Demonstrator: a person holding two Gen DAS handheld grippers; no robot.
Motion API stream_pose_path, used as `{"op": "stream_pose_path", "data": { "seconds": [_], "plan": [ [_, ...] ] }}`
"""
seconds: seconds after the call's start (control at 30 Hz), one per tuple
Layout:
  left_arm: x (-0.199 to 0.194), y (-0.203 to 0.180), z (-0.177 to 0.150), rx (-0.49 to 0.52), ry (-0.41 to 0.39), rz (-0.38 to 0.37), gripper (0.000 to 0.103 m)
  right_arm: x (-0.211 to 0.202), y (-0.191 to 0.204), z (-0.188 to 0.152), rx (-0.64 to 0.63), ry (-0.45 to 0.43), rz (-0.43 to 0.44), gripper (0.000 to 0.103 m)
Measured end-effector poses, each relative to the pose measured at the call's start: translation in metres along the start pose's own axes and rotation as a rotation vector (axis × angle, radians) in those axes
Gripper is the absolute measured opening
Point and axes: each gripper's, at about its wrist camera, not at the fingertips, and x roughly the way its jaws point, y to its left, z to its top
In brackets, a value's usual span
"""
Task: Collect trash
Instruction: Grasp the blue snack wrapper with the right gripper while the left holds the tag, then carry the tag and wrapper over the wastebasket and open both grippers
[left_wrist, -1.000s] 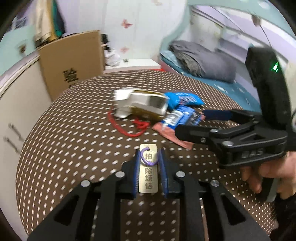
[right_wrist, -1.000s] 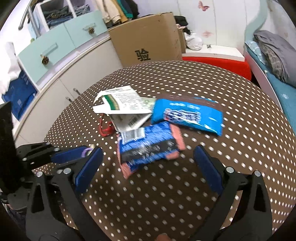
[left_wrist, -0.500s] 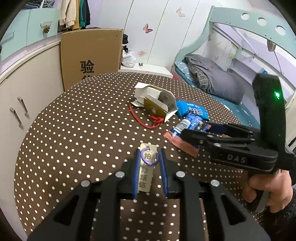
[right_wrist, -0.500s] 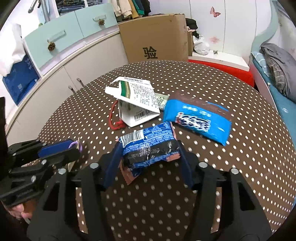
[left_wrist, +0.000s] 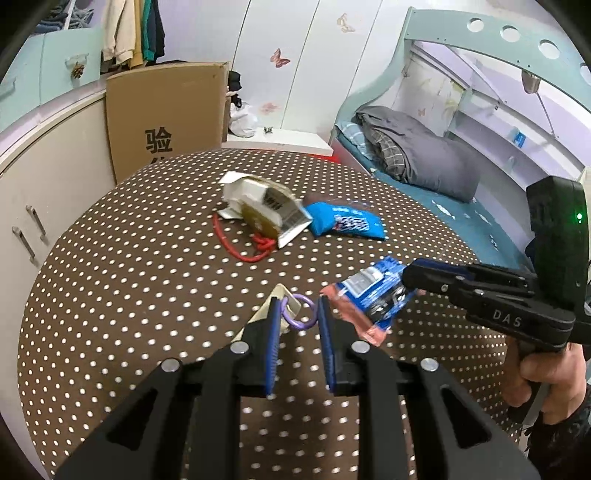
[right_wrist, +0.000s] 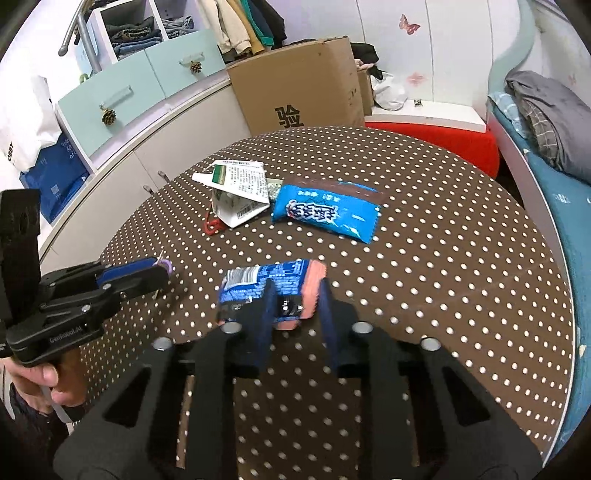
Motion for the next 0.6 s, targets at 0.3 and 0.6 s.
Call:
{"op": "stream_pose_path", "data": {
  "seconds": [0.3, 0.6],
  "plan": [
    [-0.004, -0.006, 0.000, 0.001, 0.000, 0.011, 0.019, -0.006, 0.011, 0.000, -0.118, 0.008, 0.026, 0.085],
    [-0.020, 0.010, -0.009, -0.020, -0.001, 0.034, 0.019, 0.043, 0.049, 0.002, -0.572, 0.200, 0.020, 0.085]
  ]
}}
